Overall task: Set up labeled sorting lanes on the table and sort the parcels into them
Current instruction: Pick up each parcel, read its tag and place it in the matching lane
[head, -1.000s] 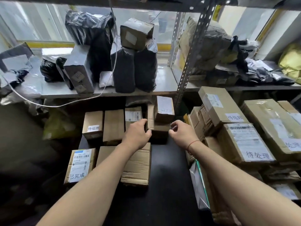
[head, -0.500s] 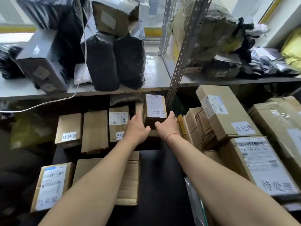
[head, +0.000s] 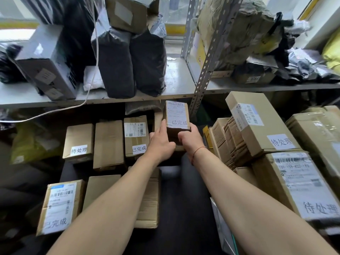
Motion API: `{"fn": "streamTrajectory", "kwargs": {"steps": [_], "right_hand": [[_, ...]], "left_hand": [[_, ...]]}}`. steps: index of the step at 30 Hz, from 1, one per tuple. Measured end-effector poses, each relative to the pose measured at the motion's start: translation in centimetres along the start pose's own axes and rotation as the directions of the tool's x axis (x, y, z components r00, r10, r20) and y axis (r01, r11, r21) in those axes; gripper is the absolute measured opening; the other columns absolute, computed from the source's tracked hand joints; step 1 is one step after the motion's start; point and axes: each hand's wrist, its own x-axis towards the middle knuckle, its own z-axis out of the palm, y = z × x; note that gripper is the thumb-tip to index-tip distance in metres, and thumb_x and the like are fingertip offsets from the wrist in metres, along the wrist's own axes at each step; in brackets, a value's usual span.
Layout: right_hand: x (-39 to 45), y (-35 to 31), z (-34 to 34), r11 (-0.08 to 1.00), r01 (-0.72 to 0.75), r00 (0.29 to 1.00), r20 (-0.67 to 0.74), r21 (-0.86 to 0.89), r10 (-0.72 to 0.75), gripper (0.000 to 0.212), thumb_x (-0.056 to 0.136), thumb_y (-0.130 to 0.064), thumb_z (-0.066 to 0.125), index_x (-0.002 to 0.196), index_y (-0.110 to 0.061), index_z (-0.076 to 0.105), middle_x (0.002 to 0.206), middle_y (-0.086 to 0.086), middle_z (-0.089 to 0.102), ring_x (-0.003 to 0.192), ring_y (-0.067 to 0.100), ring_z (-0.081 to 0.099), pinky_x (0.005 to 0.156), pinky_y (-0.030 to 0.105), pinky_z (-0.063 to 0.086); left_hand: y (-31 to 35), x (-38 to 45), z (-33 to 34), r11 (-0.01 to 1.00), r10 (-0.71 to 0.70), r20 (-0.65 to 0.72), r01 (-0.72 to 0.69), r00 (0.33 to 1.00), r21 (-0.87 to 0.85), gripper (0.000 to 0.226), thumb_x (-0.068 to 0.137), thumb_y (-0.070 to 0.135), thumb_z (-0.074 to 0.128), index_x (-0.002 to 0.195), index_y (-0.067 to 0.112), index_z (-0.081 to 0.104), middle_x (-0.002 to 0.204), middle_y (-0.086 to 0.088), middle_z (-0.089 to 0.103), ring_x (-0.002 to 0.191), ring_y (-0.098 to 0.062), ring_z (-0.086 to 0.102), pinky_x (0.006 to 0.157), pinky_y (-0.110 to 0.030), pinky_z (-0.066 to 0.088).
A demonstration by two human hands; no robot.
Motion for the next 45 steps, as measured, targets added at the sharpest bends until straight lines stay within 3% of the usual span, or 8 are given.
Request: {"fn": "streamTrajectory", "kwargs": {"steps": [3, 10, 16, 20, 24, 28, 42, 45], "right_hand": [[-0.8, 0.2, -0.1, 0.999, -0.017, 1.000, -0.016, 0.046, 0.018, 0.059, 0.084, -0.010, 0.061, 0.141, -0.025, 0.052, 0.127, 0.001, 0.068, 0.119, 0.023, 0.065, 0.099, 0.046, 0.059], [-3.7, -0.5, -0.6, 0.953, -0.158, 0.980, 0.161, 0.259, 0.118, 0.029, 0.106, -0.037, 0.058, 0.130, -0.021, 0.051, 0.120, 0.007, 0.075, 0.109, 0.028, 0.074, 0.076, 0.041, 0.063], [-8.3, -1.1, 0.5, 0.951, -0.167, 0.959, 0.265, 0.261, 0.096, 0.020, 0.108, -0.022, 0.058, 0.125, -0.015, 0.049, 0.117, 0.015, 0.073, 0.095, 0.033, 0.075, 0.069, 0.042, 0.064], [-11.7, -0.4, 1.2, 0.979, -0.122, 0.938, 0.340, 0.165, 0.060, 0.026, 0.104, -0.018, 0.059, 0.128, -0.023, 0.050, 0.111, 0.013, 0.077, 0.093, 0.033, 0.077, 0.093, 0.056, 0.061], [-16.1, 0.4, 1.2, 0.990, 0.063, 0.937, 0.350, -0.126, -0.015, 0.042, 0.107, -0.017, 0.050, 0.145, -0.033, 0.043, 0.118, 0.002, 0.074, 0.100, 0.019, 0.071, 0.080, 0.036, 0.059], [-20.0, 1.7, 0.2, 0.911, 0.256, 0.919, 0.373, -0.322, -0.126, 0.054, 0.109, -0.026, 0.050, 0.160, -0.033, 0.035, 0.135, -0.003, 0.067, 0.117, 0.015, 0.067, 0.100, 0.041, 0.059], [-29.0, 3.1, -10.0, 0.863, 0.424, 0.813, 0.535, -0.274, -0.230, 0.065, 0.105, -0.029, 0.060, 0.163, -0.037, 0.030, 0.144, -0.009, 0.061, 0.125, 0.015, 0.064, 0.100, 0.039, 0.060], [-29.6, 3.7, -13.6, 0.861, 0.451, 0.787, 0.561, -0.236, -0.258, 0.062, 0.102, -0.029, 0.063, 0.158, -0.042, 0.039, 0.131, -0.023, 0.065, 0.118, 0.008, 0.066, 0.097, 0.040, 0.062]], "left_hand": [[-0.2, -0.8, -0.8, 0.998, -0.011, -0.008, 0.010, 1.000, -0.065, 0.090, 0.080, 0.023, 0.056, 0.162, 0.037, 0.022, 0.145, -0.003, 0.055, 0.126, -0.032, 0.047, 0.111, -0.051, 0.045], [-1.2, -4.8, -4.2, 0.965, -0.035, -0.089, 0.011, 0.995, -0.261, 0.051, 0.097, 0.060, 0.049, 0.141, 0.035, 0.044, 0.139, 0.000, 0.061, 0.123, -0.023, 0.059, 0.110, -0.051, 0.049], [-1.5, -9.7, -7.5, 0.966, -0.040, -0.166, -0.004, 0.985, -0.257, 0.018, 0.109, 0.043, 0.044, 0.124, 0.034, 0.045, 0.123, 0.002, 0.061, 0.114, -0.023, 0.060, 0.104, -0.050, 0.053], [-2.4, -13.1, -9.5, 0.956, -0.102, -0.164, 0.051, 0.981, -0.288, 0.019, 0.106, 0.035, 0.047, 0.123, 0.025, 0.048, 0.124, -0.006, 0.064, 0.112, -0.024, 0.060, 0.100, -0.044, 0.051], [-3.5, -17.2, -10.4, 0.941, -0.072, -0.110, 0.031, 0.991, -0.337, 0.045, 0.104, 0.033, 0.053, 0.148, 0.034, 0.043, 0.132, 0.005, 0.063, 0.119, -0.021, 0.064, 0.107, -0.044, 0.053], [-4.7, -21.1, -10.0, 0.932, -0.045, -0.073, 0.015, 0.996, -0.362, 0.053, 0.096, 0.041, 0.053, 0.147, 0.054, 0.045, 0.135, 0.012, 0.068, 0.123, -0.015, 0.065, 0.109, -0.048, 0.052], [1.2, -33.1, -4.8, 0.913, 0.041, -0.154, -0.100, 0.987, -0.396, 0.051, 0.108, 0.020, 0.050, 0.153, 0.044, 0.045, 0.135, 0.015, 0.066, 0.122, -0.007, 0.064, 0.089, -0.026, 0.061], [3.1, -35.1, -2.0, 0.921, 0.034, -0.205, -0.111, 0.978, -0.373, 0.051, 0.107, 0.020, 0.049, 0.150, 0.048, 0.047, 0.138, 0.022, 0.064, 0.129, -0.007, 0.062, 0.100, -0.035, 0.059]]}}
